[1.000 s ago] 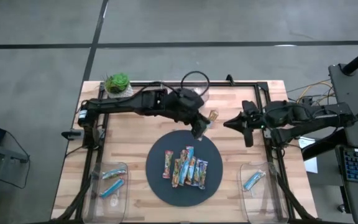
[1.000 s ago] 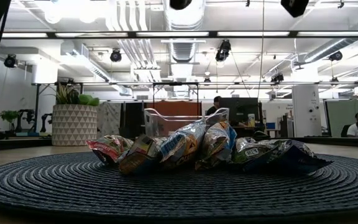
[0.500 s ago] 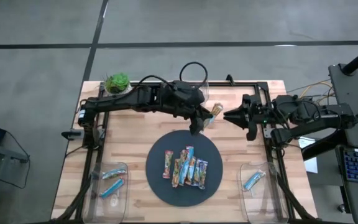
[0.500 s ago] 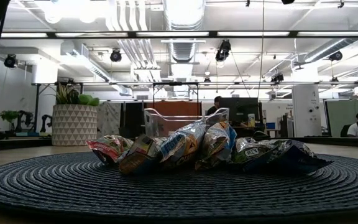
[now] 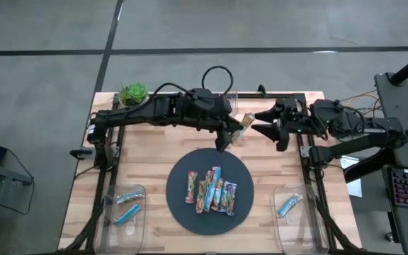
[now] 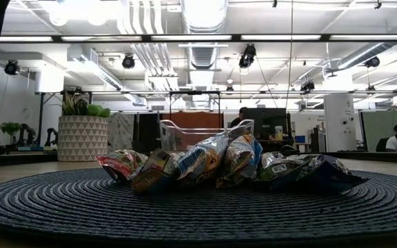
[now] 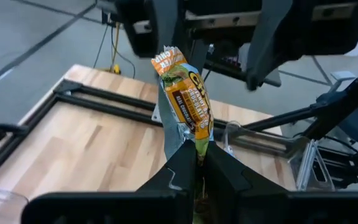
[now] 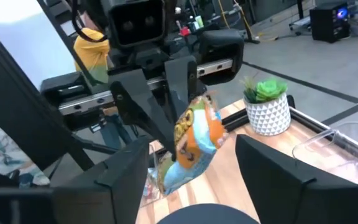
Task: Pick and place Granola Bars by type
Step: Put the yellow granola bar into the bottom right transparent bin
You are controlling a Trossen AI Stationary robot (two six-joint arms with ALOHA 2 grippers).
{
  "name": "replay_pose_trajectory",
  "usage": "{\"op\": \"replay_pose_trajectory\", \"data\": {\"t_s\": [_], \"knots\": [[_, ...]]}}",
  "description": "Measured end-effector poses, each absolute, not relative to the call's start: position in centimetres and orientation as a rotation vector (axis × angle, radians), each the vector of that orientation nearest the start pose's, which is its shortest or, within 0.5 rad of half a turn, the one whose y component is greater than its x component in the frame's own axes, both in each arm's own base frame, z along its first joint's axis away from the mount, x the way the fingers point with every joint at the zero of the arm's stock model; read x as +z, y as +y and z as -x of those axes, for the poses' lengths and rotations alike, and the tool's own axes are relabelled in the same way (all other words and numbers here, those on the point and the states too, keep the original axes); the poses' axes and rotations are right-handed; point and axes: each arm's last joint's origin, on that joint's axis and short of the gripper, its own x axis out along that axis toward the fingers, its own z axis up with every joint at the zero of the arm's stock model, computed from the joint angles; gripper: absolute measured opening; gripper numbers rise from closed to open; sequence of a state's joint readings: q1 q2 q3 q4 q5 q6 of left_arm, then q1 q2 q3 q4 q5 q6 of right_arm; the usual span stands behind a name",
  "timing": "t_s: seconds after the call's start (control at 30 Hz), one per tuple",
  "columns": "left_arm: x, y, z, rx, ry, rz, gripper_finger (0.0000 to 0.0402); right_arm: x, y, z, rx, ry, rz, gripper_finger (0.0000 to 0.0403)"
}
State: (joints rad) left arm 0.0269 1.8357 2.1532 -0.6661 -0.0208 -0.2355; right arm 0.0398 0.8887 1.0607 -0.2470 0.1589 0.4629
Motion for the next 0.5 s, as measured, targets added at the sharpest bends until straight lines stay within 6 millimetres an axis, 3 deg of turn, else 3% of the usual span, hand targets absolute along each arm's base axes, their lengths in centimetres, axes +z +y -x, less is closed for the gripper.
{"op": "replay_pose_trajectory", "data": {"t_s": [0.5], "knots": [[46.87,1.12,-39.33,0.071,0.258,0.208,0.0012,41.06,-0.19,-18.68,-0.151,0.013,-0.449,0.0246]]}}
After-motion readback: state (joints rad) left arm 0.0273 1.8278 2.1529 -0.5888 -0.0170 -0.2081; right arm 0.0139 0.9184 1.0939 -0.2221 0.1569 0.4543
